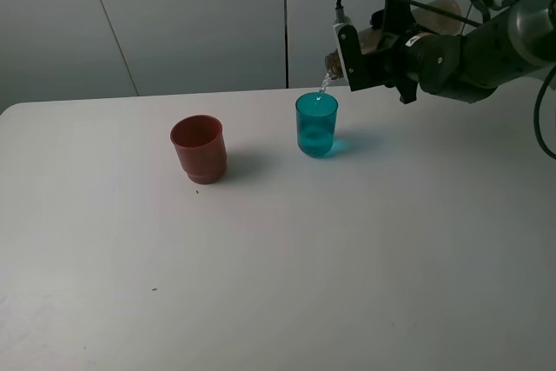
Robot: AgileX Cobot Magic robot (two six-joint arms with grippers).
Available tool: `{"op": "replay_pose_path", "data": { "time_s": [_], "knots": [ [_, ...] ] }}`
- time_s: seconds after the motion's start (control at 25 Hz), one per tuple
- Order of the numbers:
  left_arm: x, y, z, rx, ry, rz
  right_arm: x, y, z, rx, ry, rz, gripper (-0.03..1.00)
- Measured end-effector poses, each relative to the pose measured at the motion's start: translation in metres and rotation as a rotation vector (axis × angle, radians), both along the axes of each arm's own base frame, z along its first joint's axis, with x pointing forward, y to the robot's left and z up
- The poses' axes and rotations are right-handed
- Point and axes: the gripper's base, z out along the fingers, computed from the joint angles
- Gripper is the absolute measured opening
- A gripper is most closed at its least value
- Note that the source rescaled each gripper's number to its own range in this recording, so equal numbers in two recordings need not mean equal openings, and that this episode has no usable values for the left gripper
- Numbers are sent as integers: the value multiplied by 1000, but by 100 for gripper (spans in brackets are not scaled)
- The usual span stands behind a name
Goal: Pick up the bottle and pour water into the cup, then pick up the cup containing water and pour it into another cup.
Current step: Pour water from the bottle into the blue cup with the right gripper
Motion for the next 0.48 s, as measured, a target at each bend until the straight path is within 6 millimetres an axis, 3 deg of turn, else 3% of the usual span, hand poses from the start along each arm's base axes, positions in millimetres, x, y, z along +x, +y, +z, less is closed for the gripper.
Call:
{"op": "replay_pose_path", "data": {
  "time_s": [0.48],
  "knots": [
    [0,0,0,0,0,0,1,3,2,-45,-33,53,0]
  ]
}}
